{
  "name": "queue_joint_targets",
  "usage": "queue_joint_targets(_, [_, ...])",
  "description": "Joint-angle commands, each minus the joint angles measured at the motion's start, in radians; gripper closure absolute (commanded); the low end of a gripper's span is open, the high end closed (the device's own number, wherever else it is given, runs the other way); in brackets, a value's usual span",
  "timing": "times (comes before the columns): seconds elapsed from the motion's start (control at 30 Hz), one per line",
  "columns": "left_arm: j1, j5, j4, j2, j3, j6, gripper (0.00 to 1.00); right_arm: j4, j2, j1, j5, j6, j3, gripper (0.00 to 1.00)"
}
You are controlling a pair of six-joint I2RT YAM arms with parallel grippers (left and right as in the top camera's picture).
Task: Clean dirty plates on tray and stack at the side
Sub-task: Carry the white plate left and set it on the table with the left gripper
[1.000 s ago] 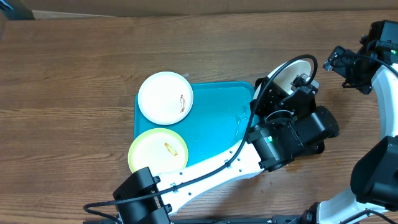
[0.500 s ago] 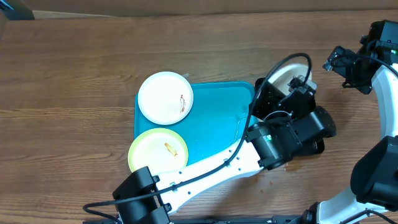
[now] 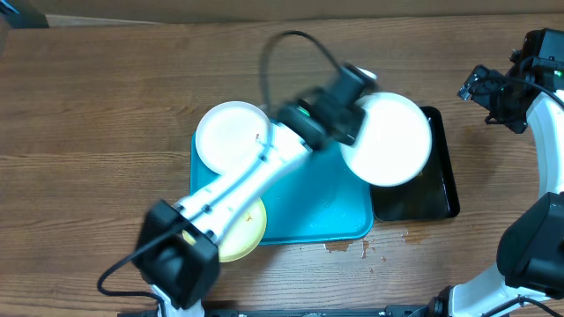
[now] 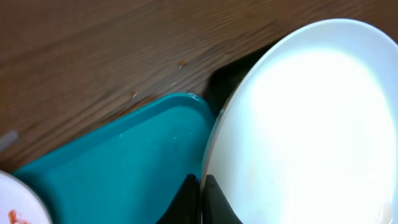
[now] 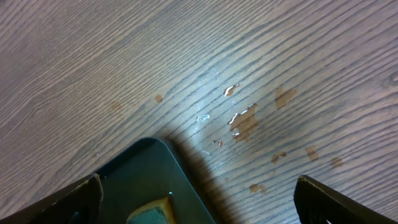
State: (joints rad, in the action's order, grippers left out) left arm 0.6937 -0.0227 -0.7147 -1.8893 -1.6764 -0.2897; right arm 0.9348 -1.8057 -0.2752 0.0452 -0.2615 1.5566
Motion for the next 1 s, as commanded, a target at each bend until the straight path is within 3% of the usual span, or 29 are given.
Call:
queue_joint_targets(0.0, [-0.172, 0.319, -0.032, 0.037, -0.026, -0.033, 0.96, -0.005, 0.011, -0.002, 0.001, -0.005, 0.011, 0.00])
queue_joint_targets(0.13, [-0.369, 0.385, -0.077, 0.068, -0.026, -0.033, 0.96, -0.005, 0.011, -0.002, 0.001, -0.005, 0.011, 0.00])
queue_joint_targets(0.5, [-0.989, 0.385, -0.250, 0.085, -0.026, -0.032, 0.96, -0.005, 0.011, -0.002, 0.001, -0.005, 0.011, 0.00])
queue_joint_targets(0.67, [-1.217, 0.309, -0.299, 0.082, -0.023, -0.032, 0.96, -0.005, 0.011, -0.002, 0.001, -0.005, 0.011, 0.00])
queue_joint_targets(0.87, [-1.343, 0.085, -0.283, 0.081, 0.058, -0.033, 0.96, -0.005, 0.011, -0.002, 0.001, -0.005, 0.011, 0.00])
queue_joint_targets(0.97, [-1.359, 0.071, -0.203, 0.079, 0.161, -0.032, 0.96, -0.005, 0.011, -0.002, 0.001, -0.005, 0.011, 0.00])
